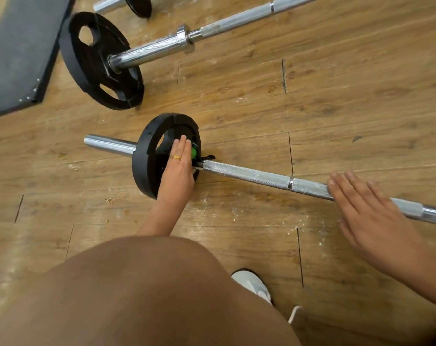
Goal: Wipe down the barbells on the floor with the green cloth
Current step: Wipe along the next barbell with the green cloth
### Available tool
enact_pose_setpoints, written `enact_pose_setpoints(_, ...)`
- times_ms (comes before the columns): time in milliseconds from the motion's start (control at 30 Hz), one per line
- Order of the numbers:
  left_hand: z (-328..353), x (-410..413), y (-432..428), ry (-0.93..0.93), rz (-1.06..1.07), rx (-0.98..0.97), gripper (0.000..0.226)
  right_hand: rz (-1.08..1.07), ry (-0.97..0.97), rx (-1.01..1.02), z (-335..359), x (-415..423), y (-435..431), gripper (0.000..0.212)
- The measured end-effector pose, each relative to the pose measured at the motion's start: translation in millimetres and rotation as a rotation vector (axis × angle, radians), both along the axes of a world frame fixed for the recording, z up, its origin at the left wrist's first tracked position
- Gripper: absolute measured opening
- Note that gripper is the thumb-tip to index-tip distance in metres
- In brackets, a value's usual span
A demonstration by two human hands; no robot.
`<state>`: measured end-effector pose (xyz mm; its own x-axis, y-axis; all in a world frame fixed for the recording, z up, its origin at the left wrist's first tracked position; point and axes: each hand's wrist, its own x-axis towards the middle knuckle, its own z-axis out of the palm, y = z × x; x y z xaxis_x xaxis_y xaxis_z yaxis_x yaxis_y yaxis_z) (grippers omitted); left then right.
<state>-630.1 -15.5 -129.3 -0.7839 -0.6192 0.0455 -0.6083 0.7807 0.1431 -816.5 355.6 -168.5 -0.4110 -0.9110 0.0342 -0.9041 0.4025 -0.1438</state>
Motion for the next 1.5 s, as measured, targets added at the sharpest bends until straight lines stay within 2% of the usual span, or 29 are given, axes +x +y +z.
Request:
enact_pose_setpoints(400, -4.6, 13.4, 15.1, 0.055, 0.064, -0.041, 0.063, 0.025, -0.015, -0.036, 4.4, 18.5, 9.0, 0.064)
enact_pose_setpoints(567, -9.7, 44.1, 30.3, 0.061, 0.051, -0.006, 0.066, 0.037, -0.038, -0.041, 5.1, 26.0, 13.4, 0.064)
enact_pose_setpoints(700, -4.8, 29.3, 12.6, 0.027, 0.001, -0.053, 0.065, 0.051, -0.062, -0.042, 4.5, 29.5, 16.8, 0.065)
enact_pose_setpoints(1000, -10.7, 64.0, 37.3, 0.062, 0.036, -0.029, 0.065, 0.192, -0.028, -0.027, 9.7, 8.0, -1.0, 0.065)
enact_pose_setpoints(1500, -7.5, 36.6, 21.6, 0.049, 0.026, -0.04, 0.067, 0.112, 0.051, -0.048, -5.3, 34.0, 9.8, 0.072)
